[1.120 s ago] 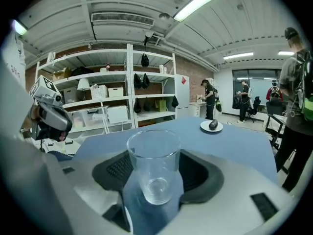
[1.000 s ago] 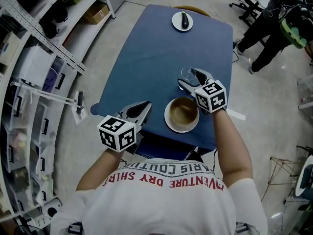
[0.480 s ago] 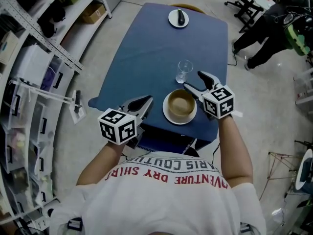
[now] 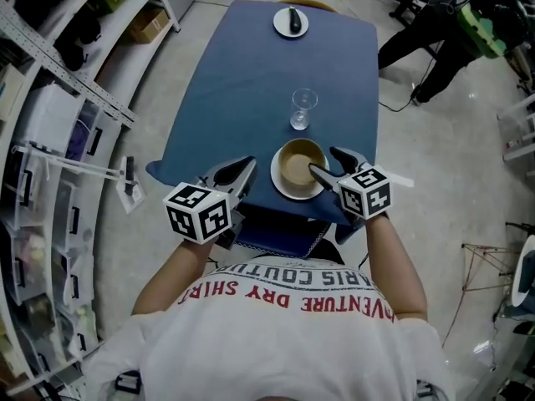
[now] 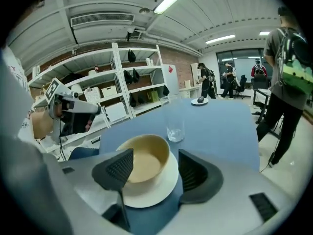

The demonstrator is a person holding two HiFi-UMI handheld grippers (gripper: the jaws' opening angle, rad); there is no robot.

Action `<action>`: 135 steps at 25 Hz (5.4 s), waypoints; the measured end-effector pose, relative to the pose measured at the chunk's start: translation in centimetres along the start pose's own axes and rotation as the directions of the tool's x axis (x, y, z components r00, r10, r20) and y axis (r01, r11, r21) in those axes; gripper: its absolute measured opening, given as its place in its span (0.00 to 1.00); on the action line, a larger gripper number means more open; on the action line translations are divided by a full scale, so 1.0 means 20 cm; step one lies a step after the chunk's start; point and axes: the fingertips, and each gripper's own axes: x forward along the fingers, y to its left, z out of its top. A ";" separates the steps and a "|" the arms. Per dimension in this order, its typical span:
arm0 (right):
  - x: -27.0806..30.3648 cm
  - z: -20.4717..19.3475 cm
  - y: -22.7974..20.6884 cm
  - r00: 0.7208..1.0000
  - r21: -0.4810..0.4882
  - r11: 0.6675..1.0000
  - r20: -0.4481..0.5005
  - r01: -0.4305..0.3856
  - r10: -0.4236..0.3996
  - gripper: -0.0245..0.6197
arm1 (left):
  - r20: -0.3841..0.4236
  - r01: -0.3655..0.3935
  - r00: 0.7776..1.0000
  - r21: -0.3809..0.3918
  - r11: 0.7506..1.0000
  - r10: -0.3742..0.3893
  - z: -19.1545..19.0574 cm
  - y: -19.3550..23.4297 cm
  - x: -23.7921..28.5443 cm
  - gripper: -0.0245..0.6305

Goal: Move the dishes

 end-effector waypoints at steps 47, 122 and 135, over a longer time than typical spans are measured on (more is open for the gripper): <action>-0.23 0.17 -0.30 0.967 0.258 0.952 0.144 0.167 -0.209 0.09 | -0.029 0.011 1.000 0.030 0.999 -0.010 -0.06 0.00 0.07 0.08; -0.53 0.42 0.28 0.914 -0.012 0.998 0.400 -0.068 0.067 0.07 | 0.003 0.241 0.970 0.139 0.961 -0.244 0.21 -0.40 0.04 0.08; -0.53 0.41 0.27 0.916 -0.020 0.997 0.394 -0.072 0.075 0.07 | -0.027 0.232 0.973 0.131 0.964 -0.230 0.18 -0.40 0.06 0.08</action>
